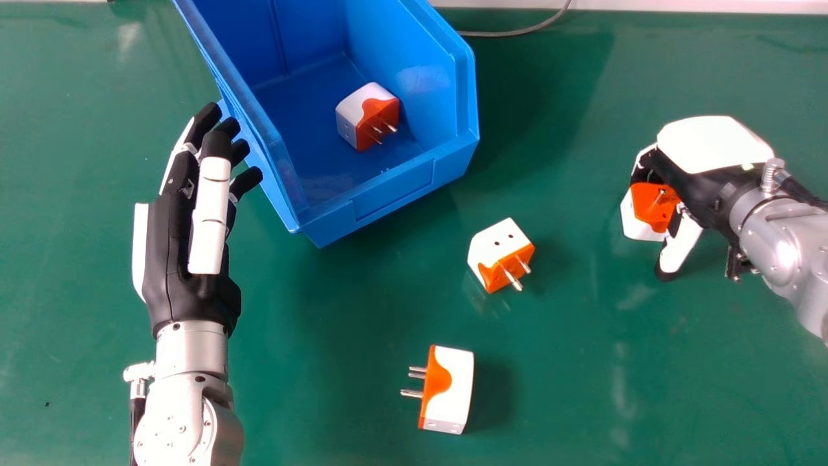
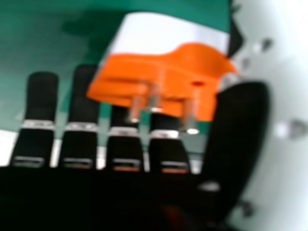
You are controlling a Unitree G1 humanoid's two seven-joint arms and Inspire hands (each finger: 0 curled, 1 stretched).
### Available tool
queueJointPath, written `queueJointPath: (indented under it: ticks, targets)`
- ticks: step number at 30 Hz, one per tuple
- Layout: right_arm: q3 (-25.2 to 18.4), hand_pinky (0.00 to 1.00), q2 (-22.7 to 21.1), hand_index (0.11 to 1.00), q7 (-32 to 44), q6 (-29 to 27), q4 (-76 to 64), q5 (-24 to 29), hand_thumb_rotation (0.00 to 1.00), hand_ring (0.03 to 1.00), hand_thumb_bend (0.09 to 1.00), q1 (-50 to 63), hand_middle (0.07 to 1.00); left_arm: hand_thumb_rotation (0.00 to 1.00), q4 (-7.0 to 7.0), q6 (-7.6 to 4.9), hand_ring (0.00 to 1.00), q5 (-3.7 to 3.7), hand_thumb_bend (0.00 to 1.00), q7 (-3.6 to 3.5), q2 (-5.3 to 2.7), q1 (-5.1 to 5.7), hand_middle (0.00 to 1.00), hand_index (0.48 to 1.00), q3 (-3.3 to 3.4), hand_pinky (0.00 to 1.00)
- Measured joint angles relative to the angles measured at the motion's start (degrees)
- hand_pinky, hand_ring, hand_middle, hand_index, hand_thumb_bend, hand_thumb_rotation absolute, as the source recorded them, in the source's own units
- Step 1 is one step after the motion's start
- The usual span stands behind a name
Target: Pick all objects and put in blue box
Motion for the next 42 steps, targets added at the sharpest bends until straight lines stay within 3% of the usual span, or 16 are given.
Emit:
queueJointPath:
  ticks: [5,30,42]
  targets:
    - [0.39,0.47,-0.04,0.583,-0.17,-0.48,-0.13,-0.95,0.03,0.493,0.582,0.0,0.599,0.75,0.0,-0.06,0.87,0.2,0.7,0.0,0.0,0.0,0.88,0.867,-0.05,0.81]
    - [0.62,0.41,0.02,0.543,-0.42,-1.21,-0.27,-2.08,0.02,0.451,0.548,-0.26,0.559,0.75,0.48,0.18,0.87,-0.68,0.7,-0.15,-0.11,-0.02,0.88,0.869,-0.02,0.81]
    - [0.64,0.38,-0.04,0.528,-1.7,-1.55,-0.31,-2.26,0.01,0.439,0.535,-0.31,0.543,0.75,0.49,0.17,0.86,-0.18,0.69,0.04,-0.1,-0.03,0.87,0.869,-0.06,0.81]
